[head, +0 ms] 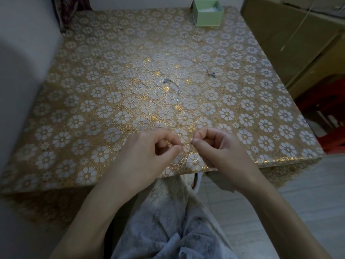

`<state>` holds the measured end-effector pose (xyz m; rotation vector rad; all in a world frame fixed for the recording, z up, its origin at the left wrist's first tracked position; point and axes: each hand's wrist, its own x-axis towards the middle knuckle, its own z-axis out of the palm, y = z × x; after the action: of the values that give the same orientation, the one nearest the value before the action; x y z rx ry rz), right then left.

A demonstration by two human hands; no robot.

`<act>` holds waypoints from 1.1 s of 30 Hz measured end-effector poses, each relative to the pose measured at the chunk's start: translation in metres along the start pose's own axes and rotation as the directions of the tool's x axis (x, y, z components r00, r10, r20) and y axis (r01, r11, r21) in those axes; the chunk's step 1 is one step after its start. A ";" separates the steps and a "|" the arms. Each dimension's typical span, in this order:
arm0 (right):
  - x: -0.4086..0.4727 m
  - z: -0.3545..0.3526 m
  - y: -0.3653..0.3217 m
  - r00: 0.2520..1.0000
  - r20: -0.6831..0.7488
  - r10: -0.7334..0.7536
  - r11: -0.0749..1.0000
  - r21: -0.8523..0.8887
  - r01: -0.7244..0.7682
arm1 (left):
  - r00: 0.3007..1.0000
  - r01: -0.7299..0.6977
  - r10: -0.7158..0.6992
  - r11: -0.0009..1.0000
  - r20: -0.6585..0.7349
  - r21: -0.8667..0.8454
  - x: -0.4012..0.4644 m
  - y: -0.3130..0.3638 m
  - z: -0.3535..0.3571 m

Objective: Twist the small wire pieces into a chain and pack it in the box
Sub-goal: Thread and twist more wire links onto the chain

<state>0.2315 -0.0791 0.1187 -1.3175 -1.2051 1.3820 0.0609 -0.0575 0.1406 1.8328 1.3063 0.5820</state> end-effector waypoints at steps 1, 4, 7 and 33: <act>0.000 0.002 0.001 1.000 -0.014 0.016 1.000 -0.001 -0.016 | 1.000 -0.013 0.015 0.999 -0.023 0.051 0.000 0.001 -0.001; -0.001 0.008 0.007 0.995 -0.007 0.095 0.992 0.087 -0.094 | 0.995 -0.082 0.090 0.987 -0.050 0.142 0.000 0.003 -0.002; -0.003 0.015 0.013 0.982 0.049 0.182 0.959 0.210 -0.189 | 0.984 -0.163 0.171 0.977 -0.048 0.136 0.000 0.007 -0.003; -0.022 0.027 0.036 0.996 -0.058 0.065 0.923 0.382 -0.038 | 0.971 0.137 -0.165 0.977 -0.171 -0.164 -0.024 0.000 0.030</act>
<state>0.2072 -0.1088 0.0868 -1.1154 -0.8059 1.5049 0.0745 -0.0900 0.1255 1.5694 1.4672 0.7603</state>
